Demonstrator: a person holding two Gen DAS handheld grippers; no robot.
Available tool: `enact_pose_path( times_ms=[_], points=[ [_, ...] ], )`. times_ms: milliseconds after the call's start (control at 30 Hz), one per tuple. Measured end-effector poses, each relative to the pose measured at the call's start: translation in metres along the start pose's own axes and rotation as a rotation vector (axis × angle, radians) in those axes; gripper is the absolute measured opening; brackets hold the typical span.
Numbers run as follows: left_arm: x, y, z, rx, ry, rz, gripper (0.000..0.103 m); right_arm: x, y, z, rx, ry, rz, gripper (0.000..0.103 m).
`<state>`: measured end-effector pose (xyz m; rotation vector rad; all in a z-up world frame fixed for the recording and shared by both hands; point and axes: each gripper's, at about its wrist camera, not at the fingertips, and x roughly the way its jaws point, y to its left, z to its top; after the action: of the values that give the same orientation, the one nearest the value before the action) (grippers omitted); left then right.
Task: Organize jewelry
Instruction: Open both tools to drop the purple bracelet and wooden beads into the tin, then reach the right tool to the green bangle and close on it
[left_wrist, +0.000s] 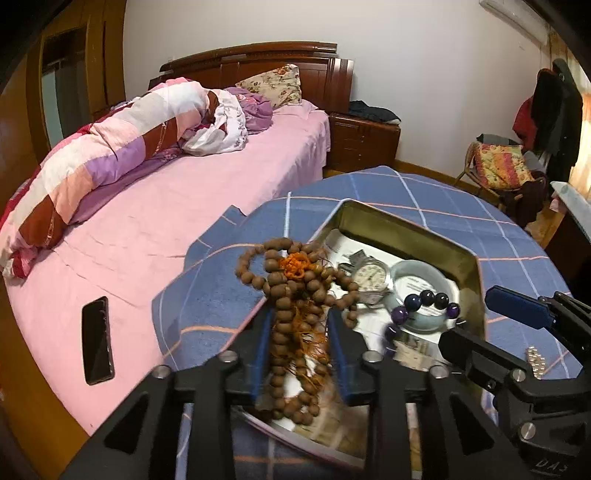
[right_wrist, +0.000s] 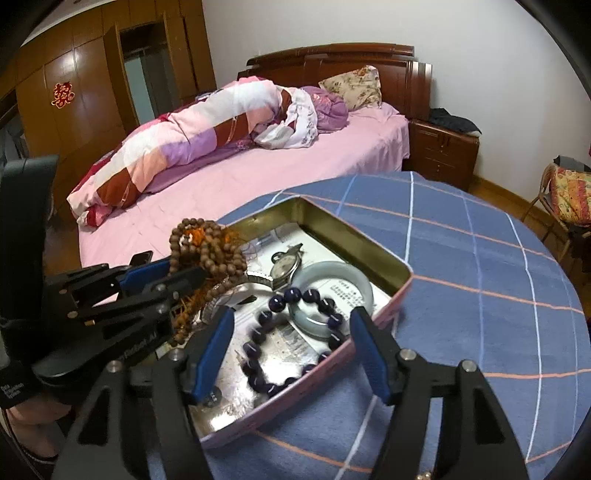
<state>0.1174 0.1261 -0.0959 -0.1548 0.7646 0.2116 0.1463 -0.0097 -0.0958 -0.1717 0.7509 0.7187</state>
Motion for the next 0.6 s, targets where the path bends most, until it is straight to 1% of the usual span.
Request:
enact_pose_path(
  times_ms=[33, 67, 100, 133, 167, 200, 300, 433, 500, 600],
  points=[
    [-0.002, -0.002, -0.001, -0.001, 0.001, -0.008, 0.044, -0.002, 0.000, 0.000, 0.001, -0.001, 0.001, 0.068],
    [-0.005, -0.004, -0.001, 0.001, -0.005, -0.006, 0.050, -0.006, -0.001, 0.000, 0.002, -0.005, -0.001, 0.069],
    [-0.009, -0.006, -0.002, 0.009, -0.017, -0.001, 0.057, -0.010, -0.002, -0.002, 0.000, -0.010, -0.005, 0.072],
    [-0.012, -0.009, -0.002, 0.017, -0.027, 0.003, 0.061, -0.014, -0.005, -0.001, -0.001, -0.014, -0.009, 0.074],
    [-0.017, -0.012, -0.003, 0.026, -0.043, 0.010, 0.068, -0.019, -0.009, -0.003, 0.000, -0.019, -0.015, 0.076],
    [-0.021, -0.014, -0.004, 0.031, -0.055, 0.013, 0.070, -0.024, -0.014, -0.005, 0.004, -0.024, -0.022, 0.076],
    [-0.030, -0.019, -0.007, 0.046, -0.067, 0.004, 0.070, -0.042, -0.038, -0.016, 0.046, -0.032, -0.051, 0.077],
    [-0.037, -0.027, -0.014, 0.058, -0.067, -0.003, 0.070, -0.063, -0.071, -0.033, 0.113, -0.035, -0.125, 0.081],
    [-0.039, -0.034, -0.016, 0.068, -0.065, -0.006, 0.070, -0.073, -0.087, -0.046, 0.141, -0.028, -0.170, 0.081],
    [-0.044, -0.046, -0.021, 0.089, -0.067, -0.020, 0.070, -0.082, -0.101, -0.059, 0.178, -0.013, -0.201, 0.081]
  ],
)
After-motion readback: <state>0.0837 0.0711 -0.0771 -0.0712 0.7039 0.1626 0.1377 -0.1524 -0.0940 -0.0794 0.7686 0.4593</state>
